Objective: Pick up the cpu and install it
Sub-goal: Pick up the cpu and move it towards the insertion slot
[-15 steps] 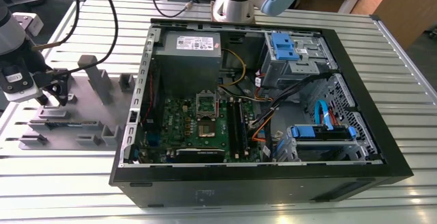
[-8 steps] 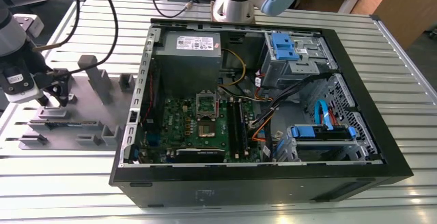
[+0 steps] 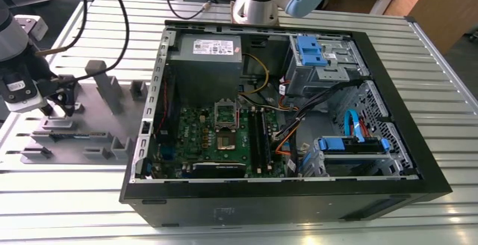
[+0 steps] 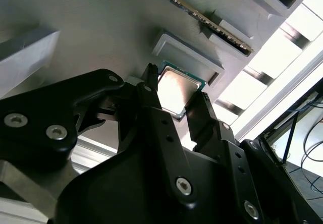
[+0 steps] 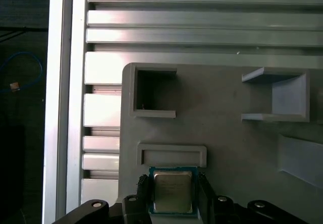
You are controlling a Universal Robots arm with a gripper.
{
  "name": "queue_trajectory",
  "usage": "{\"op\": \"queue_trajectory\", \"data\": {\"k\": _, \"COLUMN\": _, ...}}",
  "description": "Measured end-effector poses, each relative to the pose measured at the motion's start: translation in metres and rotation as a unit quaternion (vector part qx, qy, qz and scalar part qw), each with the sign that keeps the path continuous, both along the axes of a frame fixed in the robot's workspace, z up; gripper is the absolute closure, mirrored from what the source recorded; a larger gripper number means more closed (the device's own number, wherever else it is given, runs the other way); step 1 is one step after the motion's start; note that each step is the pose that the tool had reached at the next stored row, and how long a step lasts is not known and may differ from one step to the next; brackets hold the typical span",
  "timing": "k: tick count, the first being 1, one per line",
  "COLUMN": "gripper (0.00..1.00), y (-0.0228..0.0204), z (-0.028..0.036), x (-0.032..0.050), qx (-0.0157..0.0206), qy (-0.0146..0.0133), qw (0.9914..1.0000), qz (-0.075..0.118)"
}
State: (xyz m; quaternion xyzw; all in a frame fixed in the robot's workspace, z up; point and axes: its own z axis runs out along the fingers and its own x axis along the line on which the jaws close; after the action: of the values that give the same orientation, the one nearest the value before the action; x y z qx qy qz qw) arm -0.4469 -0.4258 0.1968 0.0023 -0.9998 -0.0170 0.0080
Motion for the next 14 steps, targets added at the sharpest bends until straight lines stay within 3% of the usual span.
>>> {"op": "queue_trajectory", "data": {"k": 7, "gripper": 0.53, "y": 0.0, "z": 0.0079, "x": 0.0, "qx": 0.0, "qy": 0.0, "qw": 1.0, "qz": 0.0}}
{"op": "queue_trajectory", "data": {"k": 14, "gripper": 0.53, "y": 0.0, "z": 0.0083, "x": 0.0, "qx": 0.0, "qy": 0.0, "qw": 1.0, "qz": 0.0}}
